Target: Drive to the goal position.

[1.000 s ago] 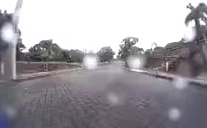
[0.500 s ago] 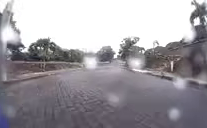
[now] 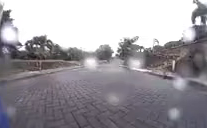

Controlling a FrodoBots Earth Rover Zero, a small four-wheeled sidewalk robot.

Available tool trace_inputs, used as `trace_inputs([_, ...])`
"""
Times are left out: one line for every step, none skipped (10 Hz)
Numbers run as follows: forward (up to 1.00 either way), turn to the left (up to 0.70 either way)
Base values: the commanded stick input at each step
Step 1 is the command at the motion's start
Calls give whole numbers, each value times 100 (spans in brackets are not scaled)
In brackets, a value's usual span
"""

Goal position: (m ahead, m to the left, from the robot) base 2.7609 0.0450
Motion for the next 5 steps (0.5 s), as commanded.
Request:
trace_inputs([100, 0])
trace_inputs([100, 0])
trace_inputs([100, 0])
trace_inputs([100, 0])
trace_inputs([100, 0])
